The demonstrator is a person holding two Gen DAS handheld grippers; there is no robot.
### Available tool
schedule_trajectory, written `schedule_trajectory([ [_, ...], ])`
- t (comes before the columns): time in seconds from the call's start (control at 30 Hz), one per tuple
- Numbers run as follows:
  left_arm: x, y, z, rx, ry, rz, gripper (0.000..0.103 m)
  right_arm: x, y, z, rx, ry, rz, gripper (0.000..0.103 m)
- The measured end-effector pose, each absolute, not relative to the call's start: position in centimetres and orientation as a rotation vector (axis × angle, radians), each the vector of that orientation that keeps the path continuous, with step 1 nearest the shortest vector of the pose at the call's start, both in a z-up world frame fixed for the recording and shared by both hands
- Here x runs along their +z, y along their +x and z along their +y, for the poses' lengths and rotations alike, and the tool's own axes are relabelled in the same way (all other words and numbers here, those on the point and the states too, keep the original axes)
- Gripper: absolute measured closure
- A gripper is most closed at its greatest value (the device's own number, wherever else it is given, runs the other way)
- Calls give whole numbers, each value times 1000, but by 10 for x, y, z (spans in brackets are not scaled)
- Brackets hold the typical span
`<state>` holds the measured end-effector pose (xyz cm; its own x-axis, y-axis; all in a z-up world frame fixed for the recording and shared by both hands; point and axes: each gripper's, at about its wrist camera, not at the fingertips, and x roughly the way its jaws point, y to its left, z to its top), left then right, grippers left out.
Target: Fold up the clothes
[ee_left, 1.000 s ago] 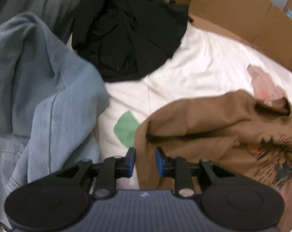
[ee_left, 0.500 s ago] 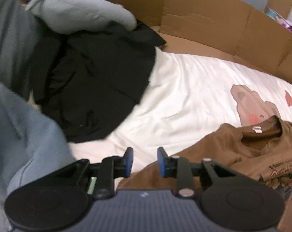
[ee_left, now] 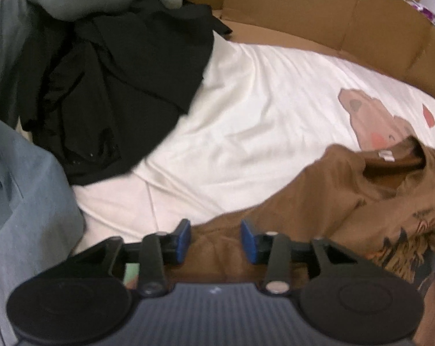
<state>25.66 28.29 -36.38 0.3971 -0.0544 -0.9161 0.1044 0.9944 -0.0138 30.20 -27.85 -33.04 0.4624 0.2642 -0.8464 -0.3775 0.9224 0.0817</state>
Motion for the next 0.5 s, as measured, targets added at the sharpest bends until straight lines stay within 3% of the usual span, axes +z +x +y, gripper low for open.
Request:
schedule_trajectory([
  [0.2, -370, 256, 285, -117, 66, 1160, 56, -334, 311, -268, 428, -146, 1018, 83],
  [0.5, -378, 259, 284, -165, 121, 1184, 56, -333, 321, -242, 537, -227, 992, 83],
])
